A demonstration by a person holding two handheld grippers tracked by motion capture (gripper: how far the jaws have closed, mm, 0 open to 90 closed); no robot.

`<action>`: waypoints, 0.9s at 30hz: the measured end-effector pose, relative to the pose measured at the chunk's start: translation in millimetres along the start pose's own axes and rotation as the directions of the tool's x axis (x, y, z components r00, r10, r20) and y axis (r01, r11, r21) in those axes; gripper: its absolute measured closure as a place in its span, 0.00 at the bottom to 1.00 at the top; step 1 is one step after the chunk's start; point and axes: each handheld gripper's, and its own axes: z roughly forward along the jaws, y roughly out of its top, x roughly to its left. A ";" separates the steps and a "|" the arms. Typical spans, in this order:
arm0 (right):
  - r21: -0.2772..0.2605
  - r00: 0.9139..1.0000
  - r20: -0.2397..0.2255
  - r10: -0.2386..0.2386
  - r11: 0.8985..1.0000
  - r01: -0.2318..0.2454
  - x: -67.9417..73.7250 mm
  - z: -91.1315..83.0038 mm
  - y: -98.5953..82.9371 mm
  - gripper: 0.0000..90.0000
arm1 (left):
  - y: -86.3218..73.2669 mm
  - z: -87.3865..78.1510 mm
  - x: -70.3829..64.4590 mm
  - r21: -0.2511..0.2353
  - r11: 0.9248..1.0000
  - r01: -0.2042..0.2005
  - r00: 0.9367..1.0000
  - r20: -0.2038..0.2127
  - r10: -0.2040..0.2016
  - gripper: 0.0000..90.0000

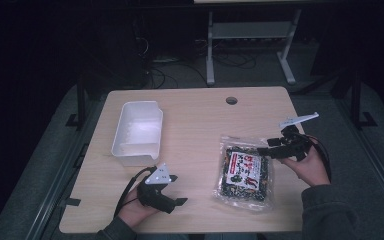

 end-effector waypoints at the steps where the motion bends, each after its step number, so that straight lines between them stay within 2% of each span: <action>1: 0.006 1.000 0.000 0.009 1.000 -0.009 -3.5 1.4 2.5 0.38 | 0.0 -0.2 0.1 0.000 1.000 0.000 1.000 0.000 0.000 0.21; 4: 0.022 1.000 0.015 0.018 1.000 -0.019 -10.1 5.3 6.4 0.38 | -0.1 -0.3 0.6 -0.001 1.000 0.003 1.000 0.002 -0.003 0.21; 5: 0.034 0.999 0.021 0.043 0.998 -0.044 -17.7 8.4 8.9 0.38 | -0.1 -0.4 1.0 -0.001 1.000 0.004 1.000 0.003 -0.004 0.21; 6: 0.034 0.999 0.021 0.043 0.998 -0.044 -17.7 8.4 8.9 0.38 | -0.1 -0.4 1.0 -0.001 1.000 0.004 1.000 0.003 -0.004 0.21; 7: 0.035 0.997 0.035 0.063 0.997 -0.064 -25.5 10.3 10.4 0.39 | 0.0 -0.6 1.2 -0.001 1.000 0.004 1.000 0.004 -0.004 0.21; 8: 0.035 0.997 0.035 0.063 0.997 -0.064 -25.5 10.3 10.4 0.39 | 0.0 -0.7 1.3 -0.001 1.000 0.004 1.000 0.004 -0.004 0.21; 9: 0.049 0.995 0.054 0.081 0.995 -0.084 -32.8 12.7 11.8 0.39 | 0.1 -1.1 1.5 -0.004 1.000 0.006 1.000 0.004 -0.006 0.21; 10: 0.049 0.995 0.054 0.081 0.995 -0.084 -32.8 12.7 11.8 0.39 | 0.1 -1.1 1.5 -0.004 1.000 0.006 1.000 0.004 -0.006 0.21; 11: 0.059 0.993 0.071 0.097 0.993 -0.102 -38.8 15.1 13.5 0.39 | 0.2 -1.4 1.7 -0.005 1.000 0.005 1.000 0.005 -0.005 0.21; 16: 0.057 0.987 0.098 0.124 0.990 -0.130 -46.6 18.3 17.0 0.40 | 0.9 -2.4 1.7 -0.011 1.000 0.006 1.000 0.010 -0.006 0.21; 17: 0.060 0.984 0.115 0.138 0.987 -0.146 -51.7 21.2 17.2 0.40 | 1.1 -2.4 1.3 -0.012 1.000 0.004 1.000 0.010 -0.004 0.21; 18: 0.060 0.984 0.115 0.138 0.987 -0.146 -51.7 21.2 17.2 0.40 | 1.1 -2.4 1.3 -0.012 1.000 0.004 1.000 0.010 -0.004 0.21; 22: 0.074 0.970 0.163 0.179 0.979 -0.192 -61.0 29.8 13.4 0.42 | 0.9 -2.6 1.8 -0.011 1.000 0.006 1.000 0.011 -0.005 0.21; 25: 0.083 0.962 0.180 0.207 0.971 -0.225 -68.2 34.3 9.1 0.43 | 0.9 -2.4 1.7 -0.008 1.000 0.004 1.000 0.012 -0.004 0.21; 26: 0.083 0.962 0.180 0.207 0.971 -0.225 -68.2 34.3 9.1 0.43 | 0.9 -2.4 1.7 -0.008 1.000 0.004 1.000 0.012 -0.004 0.21; 27: 0.082 0.957 0.172 0.233 0.965 -0.249 -73.4 35.7 5.7 0.44 | 0.9 -2.1 1.5 -0.007 1.000 0.001 1.000 0.014 -0.001 0.21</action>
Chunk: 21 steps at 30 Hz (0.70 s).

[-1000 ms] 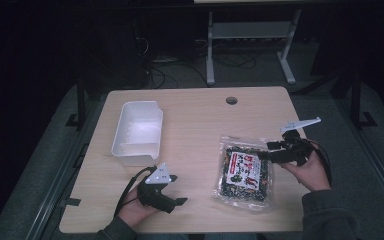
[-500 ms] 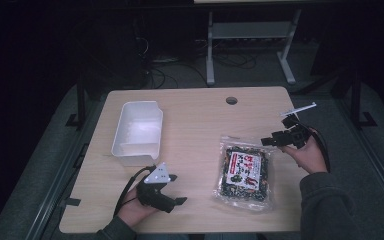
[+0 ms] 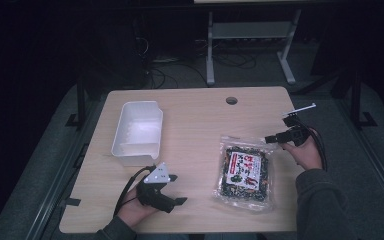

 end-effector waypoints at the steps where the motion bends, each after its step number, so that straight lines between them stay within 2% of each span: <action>1: 0.000 1.000 0.000 0.000 1.000 0.000 0.0 0.0 0.0 0.44 | 0.0 0.0 0.0 0.000 1.000 0.000 1.000 0.000 0.000 0.21; 2: 0.004 1.000 -0.006 0.030 1.000 -0.030 -6.1 2.4 -2.6 0.45 | 0.1 0.3 -0.2 0.000 1.000 -0.001 1.000 0.001 0.001 0.21; 5: 0.009 0.999 -0.006 0.050 0.999 -0.050 -9.5 4.5 -4.4 0.46 | 0.2 0.8 -0.2 0.002 1.000 -0.002 1.000 0.003 0.002 0.21; 7: 0.013 0.996 -0.027 0.082 0.997 -0.082 -15.4 7.9 -7.7 0.48 | 0.3 1.5 -0.5 0.005 1.000 -0.003 1.000 0.004 0.003 0.21; 15: 0.024 0.990 -0.089 0.113 0.994 -0.111 -23.1 18.8 -14.9 0.58 | 0.6 5.0 -2.7 0.019 1.000 -0.014 1.000 0.011 0.014 0.21; 16: 0.025 0.986 -0.112 0.122 0.992 -0.120 -25.0 20.9 -16.2 0.66 | 0.8 5.6 -2.8 0.022 1.000 -0.015 1.000 0.011 0.015 0.21; 17: 0.025 0.986 -0.112 0.122 0.992 -0.120 -25.0 20.9 -16.2 0.66 | 0.8 5.6 -2.8 0.022 1.000 -0.015 1.000 0.011 0.015 0.21; 20: 0.006 0.988 -0.104 0.114 0.993 -0.114 -25.5 17.9 -16.6 0.84 | 0.8 6.3 -2.8 0.025 1.000 -0.015 1.000 0.012 0.015 0.21; 21: 0.006 0.988 -0.104 0.114 0.993 -0.114 -25.5 17.9 -16.6 0.84 | 0.8 6.3 -2.8 0.025 1.000 -0.015 1.000 0.012 0.015 0.21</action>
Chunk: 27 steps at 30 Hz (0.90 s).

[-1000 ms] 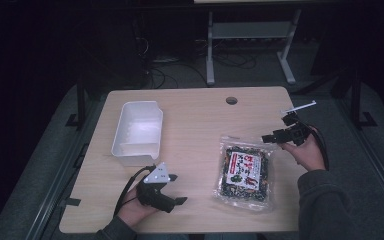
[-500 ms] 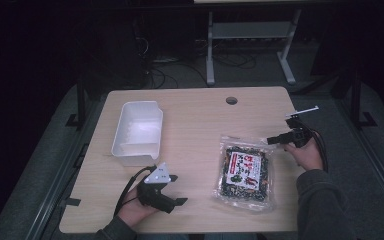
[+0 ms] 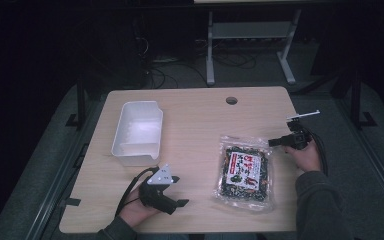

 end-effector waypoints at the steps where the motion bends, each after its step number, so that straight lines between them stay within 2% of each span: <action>1: -0.002 1.000 -0.004 -0.003 1.000 0.003 0.1 -0.6 -0.1 0.87 | 0.0 0.7 -0.4 0.001 1.000 0.000 1.000 0.000 0.000 0.21; 2: -0.024 1.000 -0.016 -0.008 1.000 0.008 1.5 -4.5 -1.1 0.95 | 0.2 1.0 -0.8 0.002 1.000 -0.001 1.000 -0.001 0.001 0.21; 3: -0.031 1.000 -0.020 -0.014 0.999 0.013 1.9 -5.9 -1.5 0.97 | 0.4 1.6 -1.4 0.004 1.000 -0.002 1.000 0.001 0.002 0.21; 8: -0.051 0.999 -0.033 -0.042 0.998 0.040 7.4 -15.2 -3.4 0.99 | 1.4 4.3 -2.4 0.002 1.000 0.001 1.000 0.005 -0.001 0.22; 12: -0.093 0.996 -0.057 -0.074 0.993 0.069 15.7 -28.2 -4.3 1.00 | 3.3 7.0 -2.8 0.001 1.000 0.000 1.000 0.005 0.000 0.22; 17: -0.149 0.988 -0.069 -0.137 0.981 0.126 31.0 -46.4 -7.0 1.00 | 13.5 13.3 -4.5 -0.023 1.000 0.008 1.000 0.024 -0.007 0.22; 21: -0.188 0.981 -0.080 -0.175 0.969 0.158 41.8 -60.1 -10.0 1.00 | 20.6 21.4 -4.4 -0.012 1.000 0.004 0.999 0.033 -0.004 0.23; 22: -0.188 0.981 -0.080 -0.175 0.969 0.158 41.8 -60.1 -10.0 1.00 | 20.6 21.4 -4.4 -0.012 1.000 0.004 0.999 0.033 -0.004 0.23; 23: -0.214 0.978 -0.088 -0.191 0.962 0.168 46.3 -67.1 -11.7 1.00 | 23.3 24.1 -4.3 -0.015 1.000 0.005 0.999 0.037 -0.005 0.24; 24: -0.214 0.978 -0.088 -0.191 0.962 0.168 46.3 -67.1 -11.7 1.00 | 25.7 26.3 -4.0 -0.014 1.000 0.003 0.999 0.040 -0.002 0.24; 25: -0.242 0.974 -0.098 -0.204 0.954 0.176 51.0 -74.5 -14.2 1.00 | 29.0 29.7 -3.9 -0.015 1.000 0.004 0.999 0.046 -0.003 0.24; 27: -0.260 0.971 -0.103 -0.217 0.948 0.184 54.5 -80.0 -16.4 1.00 | 35.2 37.7 -3.3 -0.017 1.000 0.000 0.999 0.052 0.000 0.24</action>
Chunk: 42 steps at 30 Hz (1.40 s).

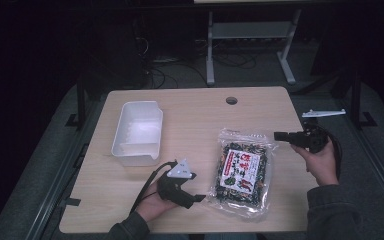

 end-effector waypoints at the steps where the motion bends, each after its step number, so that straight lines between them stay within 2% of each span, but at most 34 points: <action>1: 0.000 1.000 0.000 0.000 1.000 0.000 0.0 0.0 0.0 1.00 | 0.0 0.0 0.0 0.000 1.000 0.000 1.000 0.000 0.000 0.24; 4: -0.030 0.999 -0.022 -0.026 0.999 0.025 8.8 -11.9 -0.1 1.00 | 9.6 14.9 3.6 0.017 1.000 0.003 1.000 0.013 -0.003 0.23; 7: -0.046 0.998 -0.042 -0.037 0.998 0.035 13.2 -17.7 0.9 1.00 | 13.7 20.3 5.4 0.017 1.000 0.007 1.000 0.009 -0.008 0.21; 8: -0.058 0.997 -0.053 -0.058 0.997 0.055 18.3 -23.0 2.2 1.00 | 17.6 26.0 9.6 0.006 1.000 0.029 0.999 0.025 -0.029 0.21; 12: -0.084 0.994 -0.076 -0.079 0.994 0.073 24.0 -28.7 3.0 1.00 | 21.0 35.4 15.3 0.025 0.999 0.045 0.998 0.043 -0.046 0.22; 14: -0.113 0.990 -0.085 -0.108 0.989 0.099 30.9 -33.8 2.7 1.00 | 21.8 44.7 20.0 0.041 0.997 0.069 0.995 0.063 -0.072 0.23; 15: -0.122 0.990 -0.090 -0.113 0.987 0.102 33.0 -35.4 2.2 1.00 | 21.8 44.7 20.0 0.041 0.997 0.069 0.995 0.063 -0.072 0.23; 16: -0.133 0.988 -0.094 -0.119 0.986 0.106 34.7 -37.0 1.6 1.00 | 21.7 48.6 22.7 0.039 0.995 0.093 0.991 0.091 -0.096 0.24; 17: -0.142 0.987 -0.099 -0.123 0.984 0.108 35.7 -38.1 1.0 1.00 | 21.7 48.6 22.7 0.039 0.995 0.093 0.991 0.091 -0.096 0.25; 18: -0.156 0.986 -0.104 -0.129 0.981 0.112 37.4 -39.7 -0.3 1.00 | 21.8 51.9 24.9 0.035 0.993 0.113 0.984 0.135 -0.117 0.25; 19: -0.156 0.986 -0.104 -0.129 0.981 0.112 37.4 -39.7 -0.3 1.00 | 21.8 51.9 24.9 0.035 0.993 0.113 0.984 0.135 -0.117 0.27; 20: -0.179 0.985 -0.109 -0.135 0.977 0.114 39.6 -42.0 -3.1 1.00 | 22.2 53.9 25.7 0.022 0.991 0.133 0.977 0.164 -0.135 0.28; 21: -0.179 0.985 -0.109 -0.135 0.977 0.114 39.6 -42.0 -3.1 1.00 | 22.2 53.9 25.7 0.022 0.991 0.133 0.977 0.164 -0.135 0.29; 22: -0.198 0.984 -0.121 -0.134 0.974 0.108 40.5 -43.7 -6.2 1.00 | 23.4 54.5 26.5 0.015 0.990 0.144 0.969 0.199 -0.144 0.33; 23: -0.204 0.983 -0.122 -0.134 0.973 0.107 40.5 -44.0 -7.2 1.00 | 23.4 54.5 26.5 0.015 0.990 0.144 0.969 0.199 -0.144 0.35; 24: -0.206 0.983 -0.129 -0.134 0.973 0.106 39.9 -43.8 -8.2 1.00 | 25.9 54.9 26.2 0.002 0.988 0.153 0.962 0.229 -0.149 0.38; 25: -0.206 0.983 -0.129 -0.134 0.973 0.106 39.9 -43.8 -8.2 1.00 | 25.9 54.9 26.2 0.002 0.988 0.153 0.962 0.229 -0.149 0.44; 26: -0.201 0.983 -0.125 -0.133 0.974 0.106 39.7 -44.0 -8.8 1.00 | 27.2 54.7 25.7 -0.005 0.988 0.157 0.960 0.238 -0.151 0.44; 27: -0.199 0.984 -0.119 -0.133 0.974 0.107 39.5 -44.3 -9.4 1.00 | 28.5 54.1 25.4 -0.009 0.988 0.154 0.960 0.236 -0.147 0.45; 30: -0.209 0.985 -0.121 -0.126 0.973 0.099 38.0 -46.3 -11.9 1.00 | 29.0 51.9 26.3 -0.012 0.987 0.161 0.954 0.256 -0.153 0.58; 31: -0.213 0.985 -0.125 -0.123 0.972 0.094 37.1 -47.0 -14.0 1.00 | 29.5 49.5 26.4 -0.013 0.988 0.156 0.953 0.265 -0.148 0.67; 34: -0.219 0.985 -0.128 -0.112 0.972 0.083 34.3 -46.9 -17.4 1.00 | 31.4 46.5 22.1 -0.017 0.992 0.122 0.963 0.246 -0.114 0.74; 36: -0.218 0.986 -0.123 -0.110 0.972 0.082 33.4 -46.8 -18.5 0.99 | 31.8 45.6 21.2 -0.016 0.993 0.114 0.964 0.245 -0.107 0.75; 37: -0.227 0.985 -0.137 -0.100 0.972 0.066 30.4 -47.4 -21.0 0.99 | 32.0 45.0 20.9 -0.016 0.994 0.106 0.964 0.245 -0.099 0.76; 39: -0.228 0.985 -0.139 -0.100 0.971 0.066 29.6 -47.5 -21.6 0.98 | 32.0 44.4 20.9 -0.014 0.995 0.098 0.964 0.250 -0.092 0.77; 40: -0.227 0.985 -0.142 -0.103 0.972 0.069 29.1 -47.5 -22.1 0.96 | 32.1 44.0 20.6 -0.014 0.995 0.096 0.964 0.252 -0.090 0.77; 42: -0.216 0.979 -0.174 -0.109 0.974 0.070 29.0 -44.5 -23.1 0.78 | 32.5 43.8 19.9 -0.009 0.996 0.085 0.966 0.244 -0.080 0.78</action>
